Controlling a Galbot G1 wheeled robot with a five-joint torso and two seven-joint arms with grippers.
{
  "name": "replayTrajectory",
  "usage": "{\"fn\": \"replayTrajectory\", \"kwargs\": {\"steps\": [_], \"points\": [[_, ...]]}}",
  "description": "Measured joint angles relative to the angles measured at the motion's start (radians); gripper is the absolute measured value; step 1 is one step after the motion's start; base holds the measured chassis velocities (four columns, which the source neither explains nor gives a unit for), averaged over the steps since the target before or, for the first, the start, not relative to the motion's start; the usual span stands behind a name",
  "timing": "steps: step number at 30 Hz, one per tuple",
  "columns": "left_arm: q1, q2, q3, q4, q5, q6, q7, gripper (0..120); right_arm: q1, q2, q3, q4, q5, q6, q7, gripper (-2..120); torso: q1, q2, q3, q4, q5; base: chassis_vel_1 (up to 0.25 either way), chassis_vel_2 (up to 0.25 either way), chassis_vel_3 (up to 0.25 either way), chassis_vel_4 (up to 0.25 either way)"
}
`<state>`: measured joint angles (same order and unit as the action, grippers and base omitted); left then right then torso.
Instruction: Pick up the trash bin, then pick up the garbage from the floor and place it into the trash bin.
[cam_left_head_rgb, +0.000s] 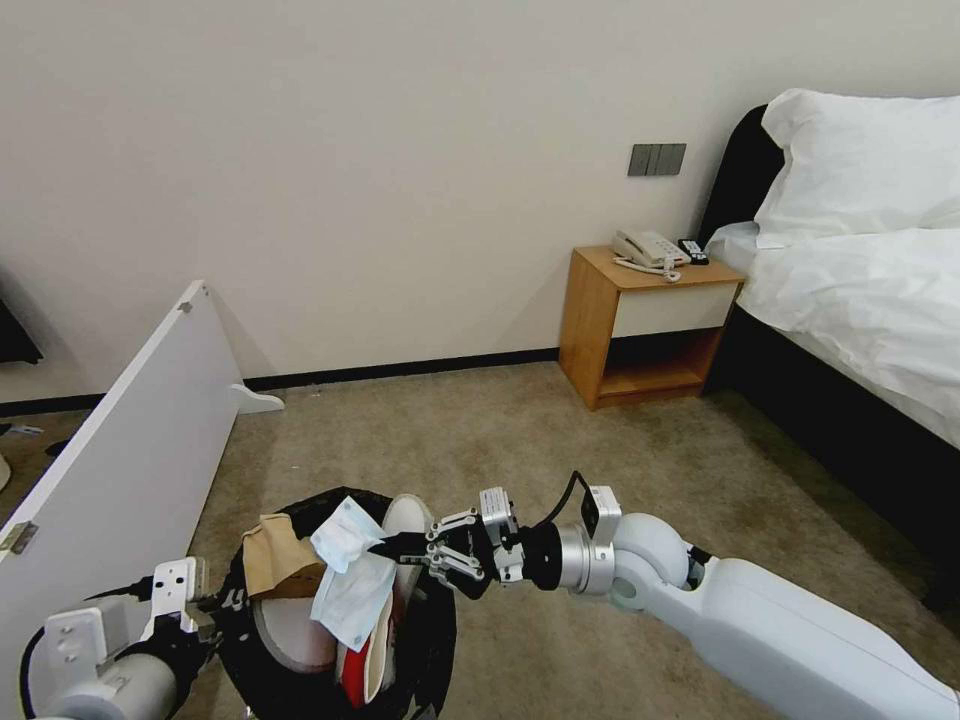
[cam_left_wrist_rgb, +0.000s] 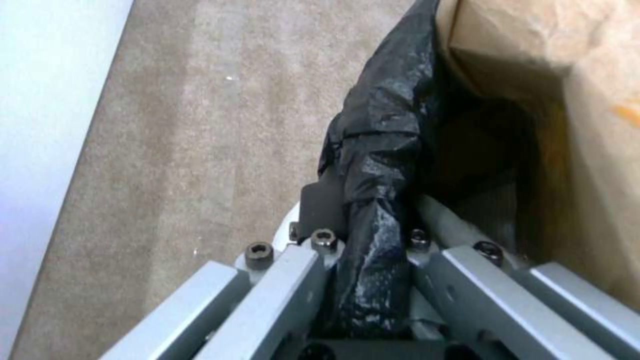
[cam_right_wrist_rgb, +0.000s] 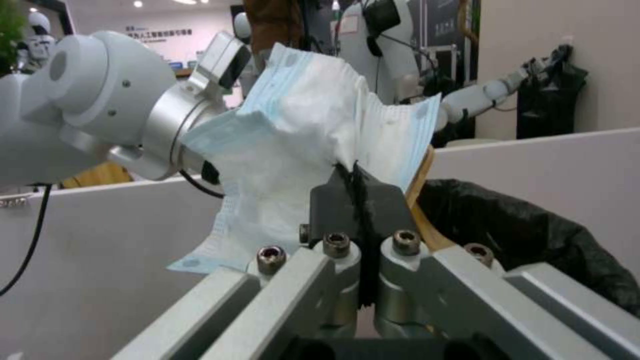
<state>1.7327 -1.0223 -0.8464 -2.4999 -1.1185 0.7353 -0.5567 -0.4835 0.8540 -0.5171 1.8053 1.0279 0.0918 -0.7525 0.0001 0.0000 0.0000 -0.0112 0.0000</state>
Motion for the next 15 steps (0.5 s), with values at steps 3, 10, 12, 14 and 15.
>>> {"fn": "replayTrajectory", "kwargs": {"steps": [3, 10, 12, 14, 15], "points": [[0.002, 0.000, 0.000, 0.000, -0.002, 0.000, -0.002, 1, -0.001, 0.003, -0.004, -0.004, -0.003, 0.000, 0.000, 0, 0.000, 0.000, 0.000, 0.0000, 0.0000, 0.000, 0.000, 0.000, 0.000], [0.009, 0.004, 0.000, 0.000, -0.008, 0.000, -0.006, 1, -0.013, 0.002, 0.000, -0.008, -0.008, 0.028, -0.053, 0, 0.000, 0.000, 0.000, 0.0000, 0.0000, 0.000, 0.000, 0.000, 0.000], [0.008, 0.005, 0.001, 0.000, -0.010, 0.000, -0.008, 1, -0.016, 0.000, 0.004, -0.007, -0.014, 0.039, -0.093, 0, 0.000, 0.000, 0.000, 0.0000, 0.0000, 0.000, 0.000, 0.000, 0.000], [0.006, 0.007, 0.002, 0.000, -0.014, 0.000, -0.011, 1, -0.018, -0.002, 0.006, -0.008, -0.027, 0.046, -0.132, 0, 0.000, 0.000, 0.000, -0.0001, 0.0000, 0.000, 0.000, 0.000, 0.000], [0.006, 0.007, 0.002, 0.000, -0.016, 0.000, -0.013, 1, -0.018, -0.002, 0.006, -0.011, -0.030, 0.048, -0.141, 0, 0.000, 0.000, 0.000, 0.0000, 0.0000, 0.000, 0.000, 0.000, 0.000]]}}
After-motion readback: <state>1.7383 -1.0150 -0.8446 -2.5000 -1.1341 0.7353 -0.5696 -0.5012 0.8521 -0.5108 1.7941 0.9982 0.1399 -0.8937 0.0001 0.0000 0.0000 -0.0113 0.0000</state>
